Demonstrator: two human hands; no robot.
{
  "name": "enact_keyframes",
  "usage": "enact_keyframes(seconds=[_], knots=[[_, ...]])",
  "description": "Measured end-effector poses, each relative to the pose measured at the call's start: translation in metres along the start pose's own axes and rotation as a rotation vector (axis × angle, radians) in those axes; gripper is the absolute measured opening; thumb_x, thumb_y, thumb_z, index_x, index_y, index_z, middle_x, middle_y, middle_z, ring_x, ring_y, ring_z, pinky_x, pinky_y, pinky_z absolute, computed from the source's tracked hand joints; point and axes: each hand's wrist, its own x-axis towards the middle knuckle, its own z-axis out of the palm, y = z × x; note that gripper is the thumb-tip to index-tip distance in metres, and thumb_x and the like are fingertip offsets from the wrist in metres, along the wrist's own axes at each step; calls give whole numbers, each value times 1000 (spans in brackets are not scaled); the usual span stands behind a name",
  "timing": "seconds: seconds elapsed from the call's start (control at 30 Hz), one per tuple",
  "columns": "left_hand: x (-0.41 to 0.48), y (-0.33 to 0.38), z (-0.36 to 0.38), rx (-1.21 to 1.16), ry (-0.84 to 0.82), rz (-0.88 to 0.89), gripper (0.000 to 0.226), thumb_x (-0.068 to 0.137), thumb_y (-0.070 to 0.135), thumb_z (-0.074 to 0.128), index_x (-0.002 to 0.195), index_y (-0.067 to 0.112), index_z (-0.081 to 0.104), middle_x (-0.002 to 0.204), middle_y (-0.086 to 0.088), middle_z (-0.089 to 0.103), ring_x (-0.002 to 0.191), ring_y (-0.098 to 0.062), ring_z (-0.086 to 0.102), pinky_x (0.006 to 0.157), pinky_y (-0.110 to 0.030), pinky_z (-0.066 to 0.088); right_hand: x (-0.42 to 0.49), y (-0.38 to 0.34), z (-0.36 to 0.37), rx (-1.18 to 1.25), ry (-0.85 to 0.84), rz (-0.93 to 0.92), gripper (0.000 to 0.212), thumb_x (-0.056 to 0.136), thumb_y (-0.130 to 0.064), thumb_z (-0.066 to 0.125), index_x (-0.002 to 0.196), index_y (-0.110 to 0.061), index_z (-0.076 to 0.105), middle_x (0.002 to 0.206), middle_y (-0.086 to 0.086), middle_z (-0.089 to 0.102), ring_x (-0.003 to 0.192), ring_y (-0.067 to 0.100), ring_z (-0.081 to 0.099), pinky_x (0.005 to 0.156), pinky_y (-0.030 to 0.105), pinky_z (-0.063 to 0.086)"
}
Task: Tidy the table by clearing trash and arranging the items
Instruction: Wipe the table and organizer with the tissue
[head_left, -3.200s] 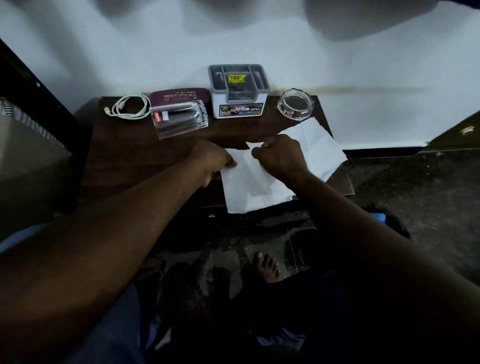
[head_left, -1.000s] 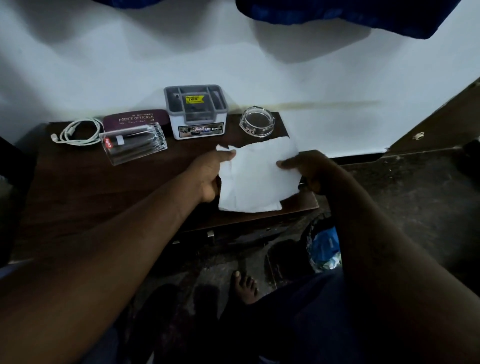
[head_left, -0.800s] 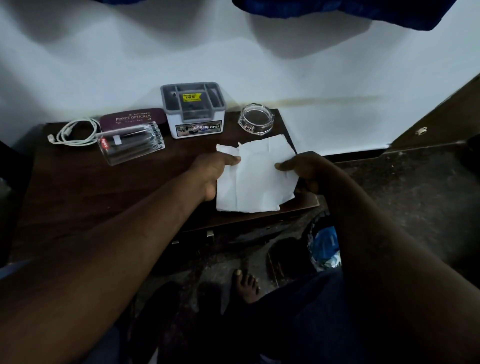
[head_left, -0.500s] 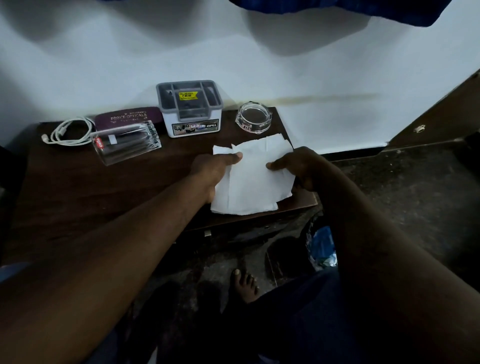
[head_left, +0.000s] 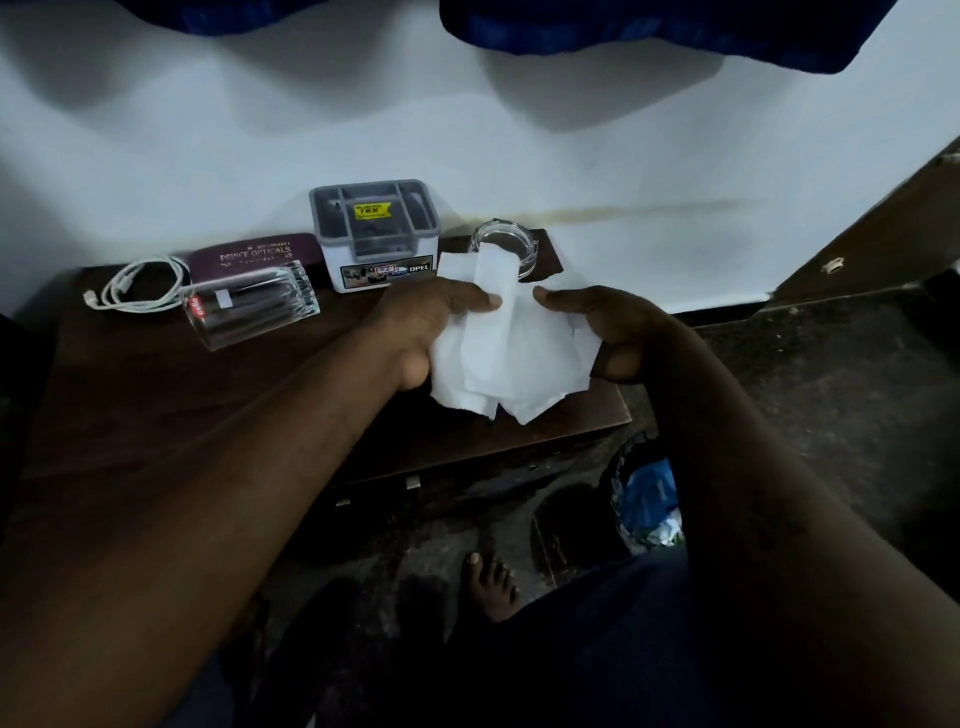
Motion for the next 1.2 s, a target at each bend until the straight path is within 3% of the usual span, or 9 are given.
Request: enact_keyframes(seconds=[0.07,0.2,0.37,0.53,0.7,0.83,0.93,1.1,1.2], knots=[[-1,1,5,-82,-54,-13,34,77,1,76,111,2,74,110,-17,77,95,-35,75,85,-50,61,-1,1,-2,53,-59,-1,45,99,-28,64,140,-10,62,134,13,68,123,33,66,92,48,59],[6,3,10,-223,-128,-22,15,84,-1,66,91,10,73,93,-12,78,82,-29,74,71,-42,63,2,4,-7,204,-104,-3,50,100,-37,64,145,-15,59,146,11,60,136,32,56,110,54,47],[11,10,16,-329,-209,19,19,85,0,60,98,9,70,99,-12,74,93,-31,70,88,-45,59,7,6,-8,293,-139,-37,62,100,-52,57,151,-17,51,155,12,50,144,34,47,112,52,43],[19,10,24,-349,-135,44,13,86,6,61,94,13,68,97,-11,73,89,-30,70,87,-44,58,12,1,-15,376,-151,-86,56,105,-44,54,152,-14,49,156,13,49,144,33,47,119,52,37],[28,-12,28,-249,-41,-73,12,94,24,63,95,15,70,87,-7,77,72,-25,73,71,-32,58,17,8,-26,106,18,-69,50,99,-37,66,141,-10,62,139,16,64,125,37,63,107,53,50],[33,-33,36,-104,80,-111,15,88,16,72,101,11,72,101,-12,76,85,-31,72,79,-39,59,19,11,-30,-21,110,-41,38,96,-29,69,129,-9,69,123,13,74,110,33,71,90,47,60],[36,-35,36,-92,144,-75,17,84,11,75,101,8,74,101,-14,77,88,-32,74,82,-44,60,21,7,-37,-47,230,-33,43,92,-29,75,128,-7,69,123,14,74,112,35,71,98,51,57],[40,-39,31,-2,169,-115,22,83,9,76,104,10,73,97,-9,78,73,-22,73,56,-27,53,21,6,-38,-69,273,-8,47,90,-30,77,129,-7,68,125,16,72,113,38,70,101,57,54],[38,-42,31,59,149,-96,27,85,8,75,112,8,72,105,-9,77,84,-23,73,64,-31,56,22,3,-37,-104,371,-32,50,87,-29,80,126,-2,67,124,17,72,110,38,70,100,56,54]])
